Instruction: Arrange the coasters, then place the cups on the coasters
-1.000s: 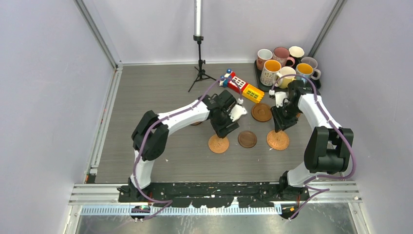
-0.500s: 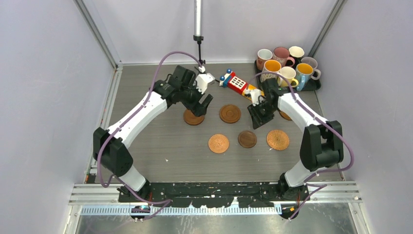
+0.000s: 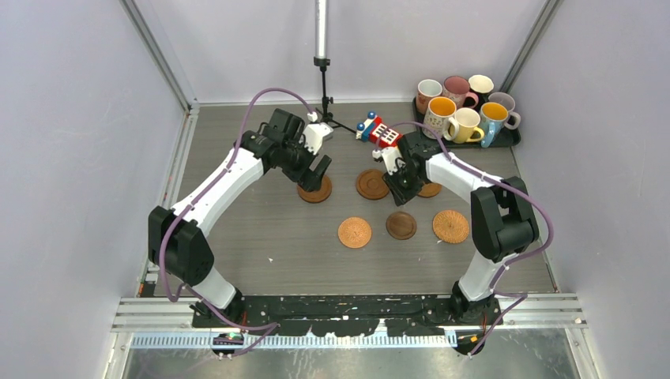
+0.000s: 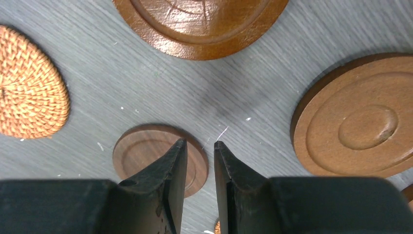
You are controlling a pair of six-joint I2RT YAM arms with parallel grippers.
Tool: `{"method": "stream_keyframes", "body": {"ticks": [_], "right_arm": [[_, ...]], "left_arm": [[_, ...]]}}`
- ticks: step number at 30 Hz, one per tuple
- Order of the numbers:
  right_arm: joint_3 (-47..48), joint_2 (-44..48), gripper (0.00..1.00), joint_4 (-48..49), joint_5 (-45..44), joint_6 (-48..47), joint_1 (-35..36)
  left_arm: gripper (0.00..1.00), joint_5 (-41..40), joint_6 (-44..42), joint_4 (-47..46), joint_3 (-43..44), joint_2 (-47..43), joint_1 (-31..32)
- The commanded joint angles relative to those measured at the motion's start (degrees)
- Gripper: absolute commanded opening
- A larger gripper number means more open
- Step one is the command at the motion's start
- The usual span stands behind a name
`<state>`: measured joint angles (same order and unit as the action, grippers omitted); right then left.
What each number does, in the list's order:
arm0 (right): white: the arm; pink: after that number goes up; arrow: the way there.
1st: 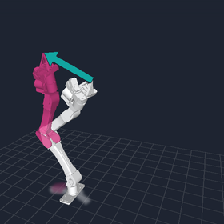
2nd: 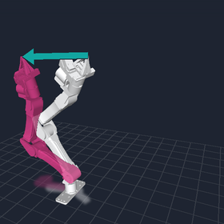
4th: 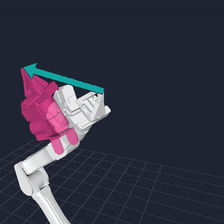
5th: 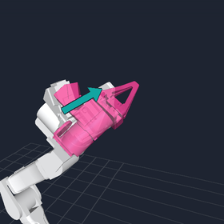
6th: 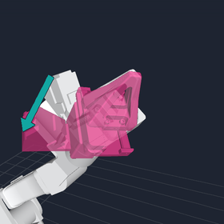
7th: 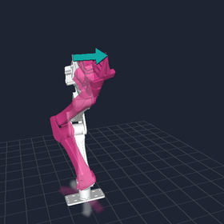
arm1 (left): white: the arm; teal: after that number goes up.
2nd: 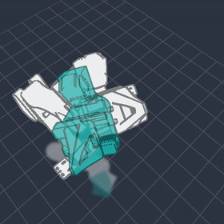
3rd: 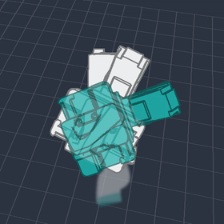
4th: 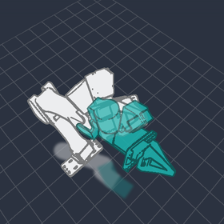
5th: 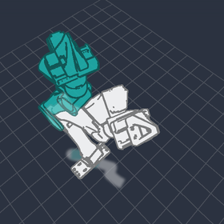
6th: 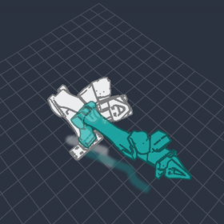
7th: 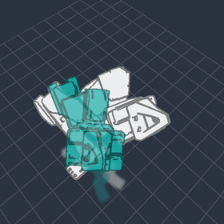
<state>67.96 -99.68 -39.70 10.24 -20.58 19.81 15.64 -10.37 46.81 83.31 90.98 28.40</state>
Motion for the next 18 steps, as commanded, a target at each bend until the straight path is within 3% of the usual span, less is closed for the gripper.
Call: {"method": "stream_keyframes", "body": {"ticks": [1,18], "right_arm": [[-1.4,-0.4,0.32,5.2,-2.9,-2.6,1.0],[-5.9,-0.8,0.35,5.4,-4.1,-6.0,2.1]], "left_arm": [[0.82,1.6,0.7,0.3,0.5,-1.9,-0.6],[0.82,2.1,0.0,1.1,0.8,-1.5,-1.3]]}}
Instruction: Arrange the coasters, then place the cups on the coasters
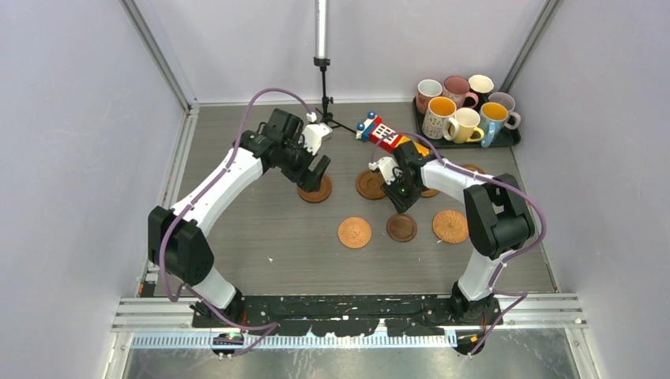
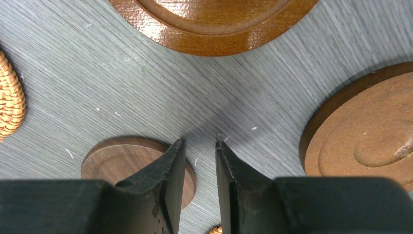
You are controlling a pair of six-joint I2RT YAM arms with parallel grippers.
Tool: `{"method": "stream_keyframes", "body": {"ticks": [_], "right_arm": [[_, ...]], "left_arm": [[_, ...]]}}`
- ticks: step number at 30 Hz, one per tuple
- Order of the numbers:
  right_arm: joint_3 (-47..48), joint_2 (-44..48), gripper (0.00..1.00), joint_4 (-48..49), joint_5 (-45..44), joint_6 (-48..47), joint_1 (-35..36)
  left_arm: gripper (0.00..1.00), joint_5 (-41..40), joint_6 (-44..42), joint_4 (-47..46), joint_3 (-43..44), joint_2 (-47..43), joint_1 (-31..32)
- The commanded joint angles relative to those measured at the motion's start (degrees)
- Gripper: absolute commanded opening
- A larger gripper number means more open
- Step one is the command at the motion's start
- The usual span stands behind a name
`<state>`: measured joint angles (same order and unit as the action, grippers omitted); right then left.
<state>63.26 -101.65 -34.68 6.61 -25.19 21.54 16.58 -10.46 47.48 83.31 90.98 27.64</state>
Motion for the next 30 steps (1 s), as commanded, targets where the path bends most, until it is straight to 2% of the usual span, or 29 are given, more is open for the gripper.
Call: {"method": "stream_keyframes", "body": {"ticks": [1,8,13,17,22,26,30], "right_arm": [[-1.4,1.4,0.35,0.2,-0.6,-1.3,0.3],[4.2,4.2,0.35,-3.9,-0.8,2.2,0.0],[11.1,8.5,0.41,-7.2,3.1,5.8,-2.6],[15.5,11.8,0.51,-8.0,6.7,8.2,-6.7],[20.9,14.1,0.69,-8.0,10.3,12.2,-12.9],[25.2,12.7,0.77,-7.8,11.3,16.3,-19.1],[29.1,8.7,0.78,-8.3,11.0,21.4,-24.5]], "left_arm": [[0.82,1.2,0.0,0.5,0.7,-1.5,-0.6],[0.83,1.8,0.5,1.2,1.6,-1.7,-2.0],[0.89,2.9,1.9,0.2,2.4,-4.0,-5.9],[0.99,3.2,3.7,-2.5,1.7,-7.3,-9.5],[1.0,0.5,4.6,-5.8,0.0,-11.0,-11.8],[1.0,-3.3,5.2,-7.0,-1.6,-11.7,-11.9],[1.0,0.6,3.6,-7.3,-4.2,-11.9,-11.9]]}}
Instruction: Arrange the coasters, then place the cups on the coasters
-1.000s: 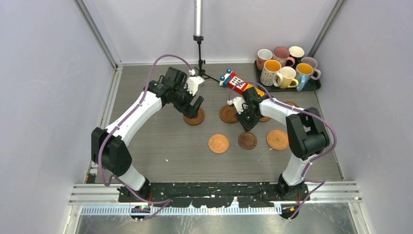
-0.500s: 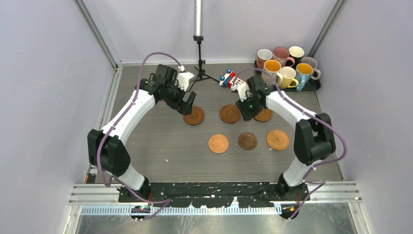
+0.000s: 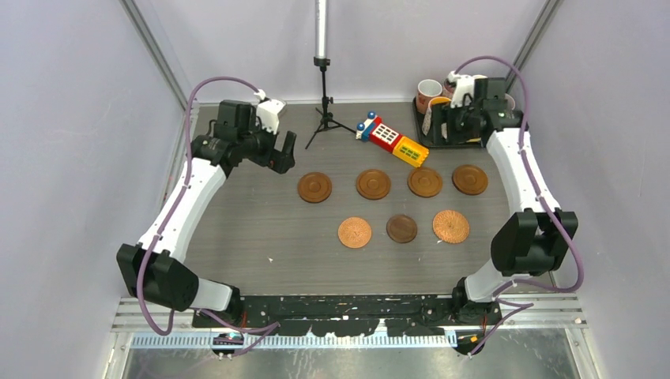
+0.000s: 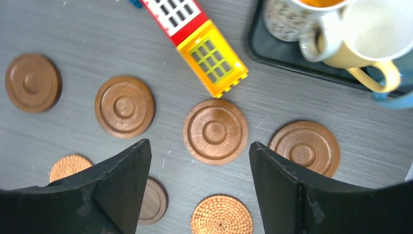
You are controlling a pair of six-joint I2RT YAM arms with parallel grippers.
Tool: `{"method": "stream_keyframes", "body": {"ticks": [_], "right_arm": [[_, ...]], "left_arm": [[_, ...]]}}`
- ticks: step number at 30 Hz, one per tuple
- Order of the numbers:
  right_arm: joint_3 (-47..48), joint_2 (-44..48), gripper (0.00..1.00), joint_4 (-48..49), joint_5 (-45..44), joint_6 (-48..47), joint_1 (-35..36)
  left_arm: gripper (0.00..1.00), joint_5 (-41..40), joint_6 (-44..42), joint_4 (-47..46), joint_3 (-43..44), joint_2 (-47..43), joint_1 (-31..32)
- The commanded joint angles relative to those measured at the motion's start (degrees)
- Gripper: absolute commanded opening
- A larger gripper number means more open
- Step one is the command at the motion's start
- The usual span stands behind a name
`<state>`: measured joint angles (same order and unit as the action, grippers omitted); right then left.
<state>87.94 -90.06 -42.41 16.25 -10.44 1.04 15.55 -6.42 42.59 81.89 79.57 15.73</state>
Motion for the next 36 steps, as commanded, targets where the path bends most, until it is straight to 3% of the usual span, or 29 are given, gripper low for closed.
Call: {"method": "stream_keyframes", "body": {"ticks": [1,8,14,21,36], "right_arm": [[5.0,-3.8,0.78,-0.5,1.4,7.2,-4.8],[10.9,-11.0,0.78,1.8,-3.0,5.0,-6.4],[26.0,-23.3,0.83,-10.5,-4.7,-0.3,-7.4],[27.7,-28.1,0.81,-10.5,-6.0,-3.9,-7.8],[30.9,-36.6,0.76,-1.3,-9.0,-6.9,-7.8]], "left_arm": [[1.0,1.3,0.2,-3.7,-3.9,-0.9,0.0],[1.0,-3.9,1.6,-4.7,-3.0,1.1,-1.0],[1.0,-4.5,2.0,-0.9,2.0,5.4,-4.0],[1.0,-3.7,2.4,-1.3,2.8,6.4,-7.2],[1.0,-3.8,1.9,-0.7,4.0,7.5,-8.5]]}}
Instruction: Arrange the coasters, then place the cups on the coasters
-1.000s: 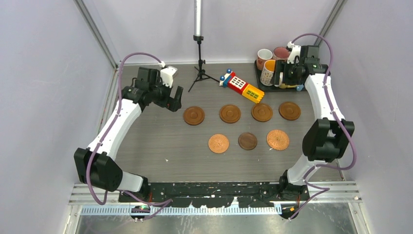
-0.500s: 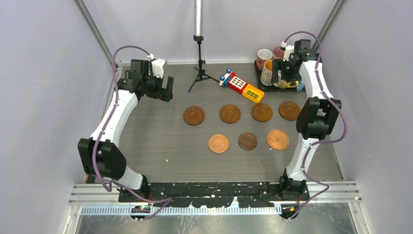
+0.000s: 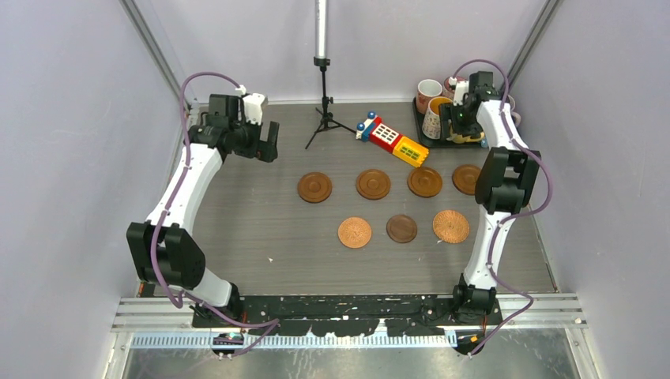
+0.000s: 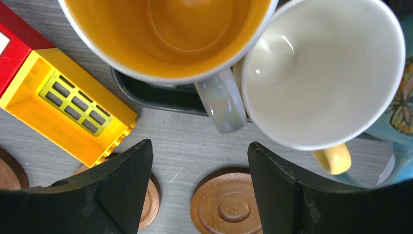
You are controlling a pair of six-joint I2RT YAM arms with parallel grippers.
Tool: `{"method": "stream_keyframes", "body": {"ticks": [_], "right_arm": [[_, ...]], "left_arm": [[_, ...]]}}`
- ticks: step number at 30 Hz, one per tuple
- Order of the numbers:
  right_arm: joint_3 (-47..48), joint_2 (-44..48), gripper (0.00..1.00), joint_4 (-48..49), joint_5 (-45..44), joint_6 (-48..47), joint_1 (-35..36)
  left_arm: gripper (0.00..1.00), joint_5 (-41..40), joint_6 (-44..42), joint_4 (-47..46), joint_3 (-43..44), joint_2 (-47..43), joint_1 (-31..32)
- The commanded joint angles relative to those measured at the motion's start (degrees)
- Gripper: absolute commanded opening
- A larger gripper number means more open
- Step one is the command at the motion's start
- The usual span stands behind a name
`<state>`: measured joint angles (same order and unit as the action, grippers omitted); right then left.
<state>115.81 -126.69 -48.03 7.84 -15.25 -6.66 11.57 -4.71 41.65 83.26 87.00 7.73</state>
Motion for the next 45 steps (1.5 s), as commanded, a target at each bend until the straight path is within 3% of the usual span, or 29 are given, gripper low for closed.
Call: {"method": "stream_keyframes", "body": {"ticks": [1,14,25,45], "right_arm": [[3.2,-0.2,0.76,4.8,-0.3,-2.5,-0.1],[4.7,-2.2,0.74,6.5,4.9,-5.9,0.1],[3.2,-0.4,0.5,2.9,8.3,-9.8,0.4],[10.8,-9.0,0.49,4.5,3.4,-9.4,1.3]], "left_arm": [[1.0,0.2,0.2,0.2,2.5,0.1,-0.5],[1.0,0.6,0.2,0.4,3.4,1.1,-0.6],[1.0,0.9,0.6,0.6,4.3,1.9,-0.6],[1.0,0.6,0.4,2.0,6.7,4.2,-0.6]]}}
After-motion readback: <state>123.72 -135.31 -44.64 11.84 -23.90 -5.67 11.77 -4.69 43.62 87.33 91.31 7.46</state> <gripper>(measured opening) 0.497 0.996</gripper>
